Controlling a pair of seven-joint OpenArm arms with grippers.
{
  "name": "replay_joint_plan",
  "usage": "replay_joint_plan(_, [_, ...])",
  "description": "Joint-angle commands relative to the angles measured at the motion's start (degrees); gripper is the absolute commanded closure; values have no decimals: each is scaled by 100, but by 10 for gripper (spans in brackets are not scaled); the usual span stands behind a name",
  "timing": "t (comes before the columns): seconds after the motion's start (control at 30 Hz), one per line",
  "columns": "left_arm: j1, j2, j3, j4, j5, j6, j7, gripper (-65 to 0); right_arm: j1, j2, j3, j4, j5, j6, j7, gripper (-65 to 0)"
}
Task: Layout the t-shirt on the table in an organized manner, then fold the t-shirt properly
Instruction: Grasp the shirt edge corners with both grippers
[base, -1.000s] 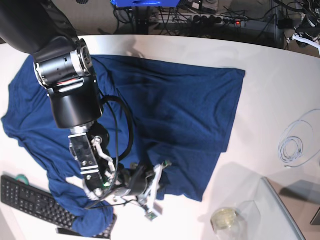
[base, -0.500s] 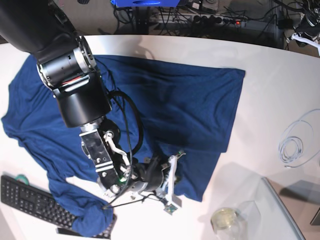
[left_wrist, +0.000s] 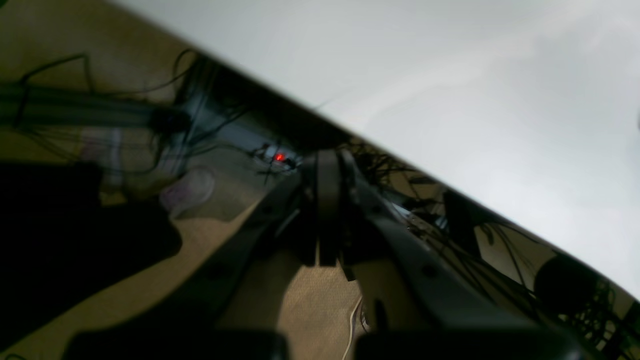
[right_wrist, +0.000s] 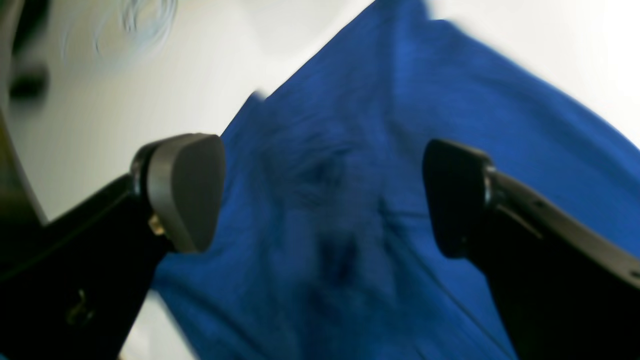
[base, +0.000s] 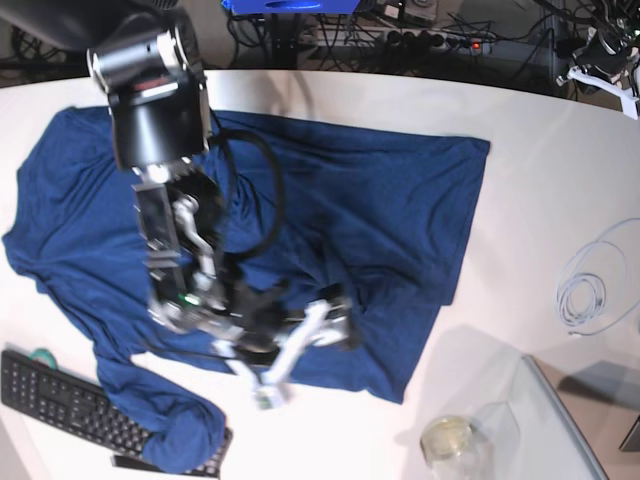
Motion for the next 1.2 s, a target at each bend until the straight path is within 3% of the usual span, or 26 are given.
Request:
replay_joint_plan(0.0, [43, -65, 103, 213, -92, -21, -69, 0, -135, 8, 267, 420, 51, -47, 113, -588])
replay_joint_plan(0.13, [140, 154, 543, 573, -101, -30, -69, 0, -1278, 8, 1128, 1475, 51, -126, 130, -591])
replay_joint_plan(0.23, [140, 506, 745, 1013, -101, -30, -69, -10, -1955, 25, 1911, 1984, 51, -100, 130, -599])
replay_joint_plan(0.3, [122, 700, 833, 1189, -101, -30, -69, -173, -2315, 25, 2394, 2169, 51, -56, 130, -599])
replay_joint_plan(0.4, [114, 919, 1009, 1356, -110, -30, -69, -332, -2693, 69, 2992, 2222, 51, 472, 122, -597])
replay_joint_plan(0.47, [114, 1025, 1079, 1417, -242, -30, -69, -418, -2904, 210, 3344, 2178, 51, 894, 122, -593])
replay_joint_plan(0.57, [140, 1034, 1079, 1321, -1191, -30, -51, -502, -3186, 280, 3854, 2178, 51, 1298, 122, -593])
replay_joint_plan(0.67, [122, 1025, 1079, 1083, -1798, -21, -43, -484, -3300, 280, 4443, 2178, 51, 1359, 113, -593])
replay_joint_plan(0.77, [-18, 1034, 1237, 916, -1806, -12, -43, -448, -3388, 280, 4900, 2169, 51, 1439, 113, -594])
replay_joint_plan(0.87, [-97, 1042, 1483, 740, -1806, 14, -43, -433, -3388, 271, 5313, 2134, 51, 1808, 113, -593])
replay_joint_plan(0.93, [-238, 1060, 1536, 635, -1806, 120, -43, -433, -3370, 254, 5629, 2028, 51, 1887, 113, -593])
replay_joint_plan(1.07, [-440, 1069, 1527, 327, -1806, 454, -69, -433, -3238, 280, 6175, 1686, 122, 1940, -318, -597])
replay_joint_plan(1.17, [-546, 1060, 1510, 99, -1806, 507, -69, -433, -3133, 333, 6764, 1246, 631, 1997, -652, -597])
